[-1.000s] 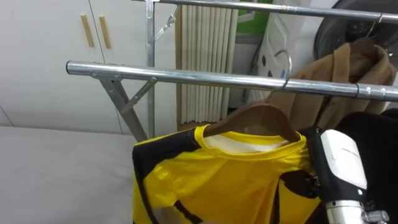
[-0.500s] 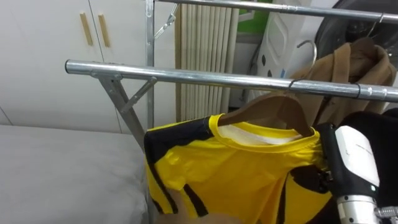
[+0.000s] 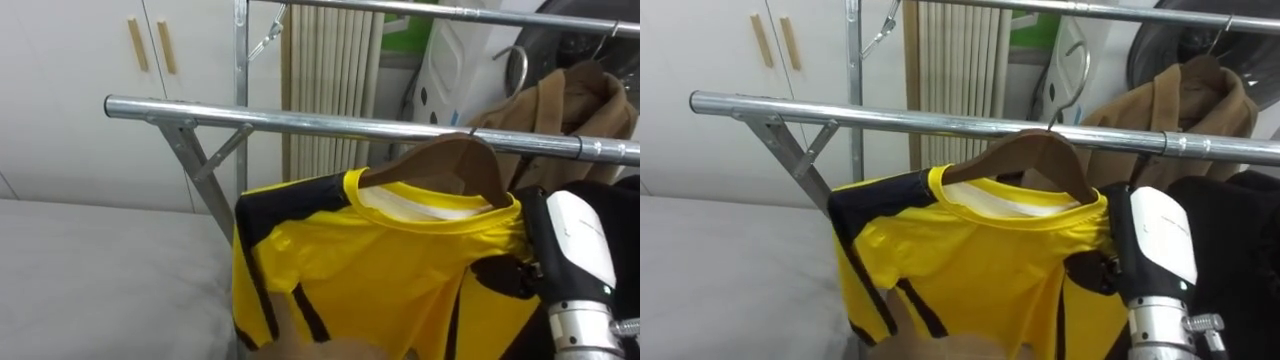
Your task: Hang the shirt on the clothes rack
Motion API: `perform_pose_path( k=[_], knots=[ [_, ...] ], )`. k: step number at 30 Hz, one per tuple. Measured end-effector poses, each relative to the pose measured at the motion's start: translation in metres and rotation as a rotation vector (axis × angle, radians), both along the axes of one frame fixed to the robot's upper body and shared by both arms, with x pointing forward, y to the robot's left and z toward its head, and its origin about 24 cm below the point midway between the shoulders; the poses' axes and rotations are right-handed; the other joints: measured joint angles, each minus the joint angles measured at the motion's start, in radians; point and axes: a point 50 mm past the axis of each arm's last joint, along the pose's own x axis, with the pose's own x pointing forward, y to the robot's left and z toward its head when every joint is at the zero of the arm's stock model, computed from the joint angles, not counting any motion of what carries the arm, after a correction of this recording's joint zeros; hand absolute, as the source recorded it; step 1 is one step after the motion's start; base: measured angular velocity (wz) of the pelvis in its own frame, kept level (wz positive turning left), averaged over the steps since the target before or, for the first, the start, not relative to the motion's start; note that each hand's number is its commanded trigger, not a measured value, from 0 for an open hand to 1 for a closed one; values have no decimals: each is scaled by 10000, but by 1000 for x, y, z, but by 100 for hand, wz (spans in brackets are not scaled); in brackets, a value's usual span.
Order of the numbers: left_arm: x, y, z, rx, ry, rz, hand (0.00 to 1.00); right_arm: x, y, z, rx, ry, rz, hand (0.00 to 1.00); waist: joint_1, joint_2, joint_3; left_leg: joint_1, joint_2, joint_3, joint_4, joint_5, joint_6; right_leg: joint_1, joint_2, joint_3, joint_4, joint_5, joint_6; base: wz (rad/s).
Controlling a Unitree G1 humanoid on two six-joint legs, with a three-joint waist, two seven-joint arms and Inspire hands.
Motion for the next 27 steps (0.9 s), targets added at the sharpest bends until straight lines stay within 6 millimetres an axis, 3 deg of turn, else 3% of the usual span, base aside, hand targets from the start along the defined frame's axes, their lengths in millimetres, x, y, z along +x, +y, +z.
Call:
perform_pose_path(
  k=[8, 27],
  knots=[
    [1, 4, 1, 120, 7, -293, 0, 7, -1, -5, 45, 643, 148, 100, -16, -211, 75, -9, -3, -17, 3, 0, 1, -6, -11, 0, 2, -8, 12, 0],
    [-1, 8, 2, 76, 134, -442, 0, 13, -3, -9, 92, 2197, 1046, 100, -126, -299, 57, -63, -27, -213, 53, -4, 8, -14, -33, -1, -16, -13, 16, 0]
  ],
)
